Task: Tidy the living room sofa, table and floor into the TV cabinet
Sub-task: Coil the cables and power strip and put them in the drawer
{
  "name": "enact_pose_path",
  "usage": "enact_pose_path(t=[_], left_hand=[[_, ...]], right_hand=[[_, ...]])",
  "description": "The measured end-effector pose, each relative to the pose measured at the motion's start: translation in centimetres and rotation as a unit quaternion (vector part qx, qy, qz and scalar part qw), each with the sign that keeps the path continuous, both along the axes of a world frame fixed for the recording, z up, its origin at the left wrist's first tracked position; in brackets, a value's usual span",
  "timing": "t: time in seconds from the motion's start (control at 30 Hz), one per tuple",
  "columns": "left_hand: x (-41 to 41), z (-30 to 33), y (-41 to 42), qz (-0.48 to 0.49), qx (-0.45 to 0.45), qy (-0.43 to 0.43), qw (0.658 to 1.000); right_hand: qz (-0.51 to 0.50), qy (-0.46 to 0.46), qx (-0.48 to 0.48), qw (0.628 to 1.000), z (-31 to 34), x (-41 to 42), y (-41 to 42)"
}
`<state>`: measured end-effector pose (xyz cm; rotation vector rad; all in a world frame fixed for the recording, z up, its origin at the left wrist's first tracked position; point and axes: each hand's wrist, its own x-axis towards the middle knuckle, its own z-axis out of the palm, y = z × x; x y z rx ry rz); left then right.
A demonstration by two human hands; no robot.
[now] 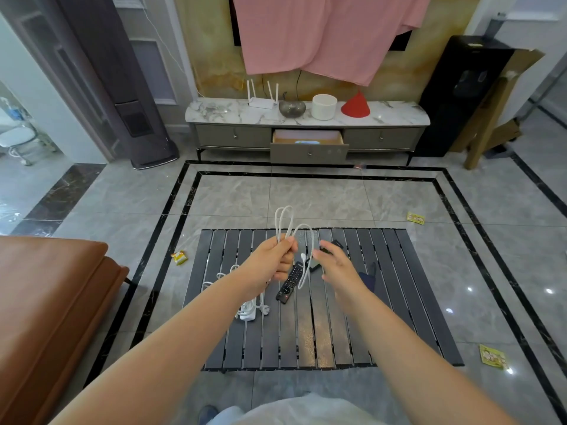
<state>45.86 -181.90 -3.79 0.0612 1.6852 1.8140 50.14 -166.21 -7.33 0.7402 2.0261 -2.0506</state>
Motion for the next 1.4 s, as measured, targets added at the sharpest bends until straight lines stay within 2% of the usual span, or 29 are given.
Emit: enact_pose_path(t=[0.07,0.17,0.23,0.33,0.43,0.63,0.7,0.73,0.83,0.9,0.97,1.03,1.1,1.17,1.4], left_hand=[[0.0,0.3,-0.1,0.008,-0.005,0.011,1.000],[-0.3,0.3,-0.1,0.023,-0.037,0.014,0.999],[-0.4,0.1,-0.1,0.017,-0.078,0.022,0.997],[-0.1,-0.6,0.2,-0.025,-0.146,0.075,0.986],[0.5,-1.0,0.5,-0.050,-0.147,0.095,0.983],[0.2,-1.1,-0.3,-0.077,-0.111,0.072,0.988],[-0.3,-1.2,0.1,-0.043,-0.128,0.086,0.987],[-0.5,-1.2,0.4,0.005,-0.135,0.083,0.987],[-1.3,-1.4,0.2,0.181,-0.087,0.028,0.979],[-1.8,-1.4,-0.4,0.217,-0.051,0.011,0.975],[-2.0,-1.2,-0.6,0.228,0.016,-0.015,0.974],[-1.8,-1.2,-0.3,0.241,0.097,-0.063,0.964],[-1.4,-1.4,-0.1,0.248,0.151,-0.104,0.951],[-1.0,-1.4,-0.1,0.241,0.165,-0.129,0.948],[-0.7,-1.1,-0.5,0.218,0.146,-0.163,0.951]], right_hand=[[0.026,0.019,-0.023,0.999,-0.3,0.7,-0.3],[-0.002,0.073,-0.060,0.996,-0.3,0.8,-0.9],[-0.025,0.091,-0.086,0.992,-0.1,0.7,-1.1],[-0.019,0.101,-0.076,0.992,0.4,0.3,-1.3],[-0.014,0.099,-0.050,0.994,1.4,0.0,-1.4],[-0.033,0.103,-0.014,0.994,2.2,0.0,-0.7],[-0.073,0.112,-0.008,0.991,1.9,0.0,-0.9],[-0.108,0.119,0.000,0.987,1.7,-0.1,-1.0],[-0.176,0.136,0.021,0.975,1.5,-0.4,-0.4],[-0.131,0.085,0.060,0.986,1.4,-0.4,0.1],[-0.045,-0.020,0.063,0.997,1.5,-0.3,0.2],[0.010,-0.095,-0.018,0.995,1.7,-0.1,-0.2],[0.016,-0.092,-0.114,0.989,1.7,-0.1,-0.9],[0.004,-0.076,-0.170,0.982,1.7,-0.1,-1.6],[-0.038,-0.032,-0.221,0.974,1.2,0.0,-2.8]])
